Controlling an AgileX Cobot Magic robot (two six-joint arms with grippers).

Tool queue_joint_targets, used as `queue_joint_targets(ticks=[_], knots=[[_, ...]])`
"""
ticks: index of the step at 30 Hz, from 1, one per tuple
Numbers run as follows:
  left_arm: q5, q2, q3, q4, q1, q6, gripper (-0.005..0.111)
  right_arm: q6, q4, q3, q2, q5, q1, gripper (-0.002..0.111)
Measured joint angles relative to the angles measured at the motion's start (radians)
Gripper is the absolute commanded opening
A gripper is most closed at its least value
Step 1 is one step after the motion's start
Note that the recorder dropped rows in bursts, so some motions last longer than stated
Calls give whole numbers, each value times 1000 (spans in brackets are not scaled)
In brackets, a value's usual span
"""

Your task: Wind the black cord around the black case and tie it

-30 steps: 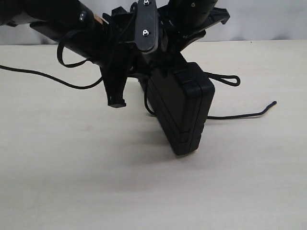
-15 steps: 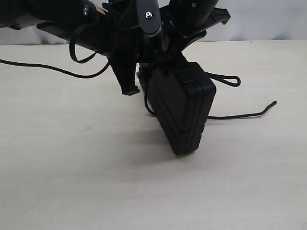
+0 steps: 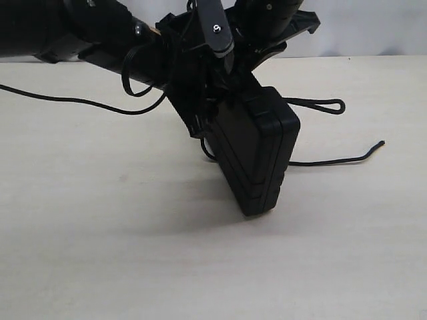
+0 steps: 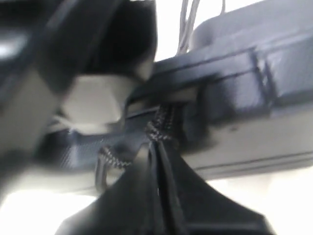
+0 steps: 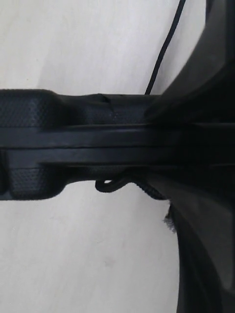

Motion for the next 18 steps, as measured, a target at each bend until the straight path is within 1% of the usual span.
queue_joint_targets(ticks=[2,6,11,15,18], knots=[[4,0,0,-64,0,45,0,0,2,0,0,0,0,31],[3,0,0,-117,0,82,0,0,2,-5,0,-2,0,31],[6,-12,2,-124,0,92,0,-2,4,-7,-2,-8,0,31],[13,-72,8,-84,0,77,0,-4,17,-9,-6,-9,0,31],[34,-81,8,-61,0,75,0,-6,25,-9,-6,-9,0,31]])
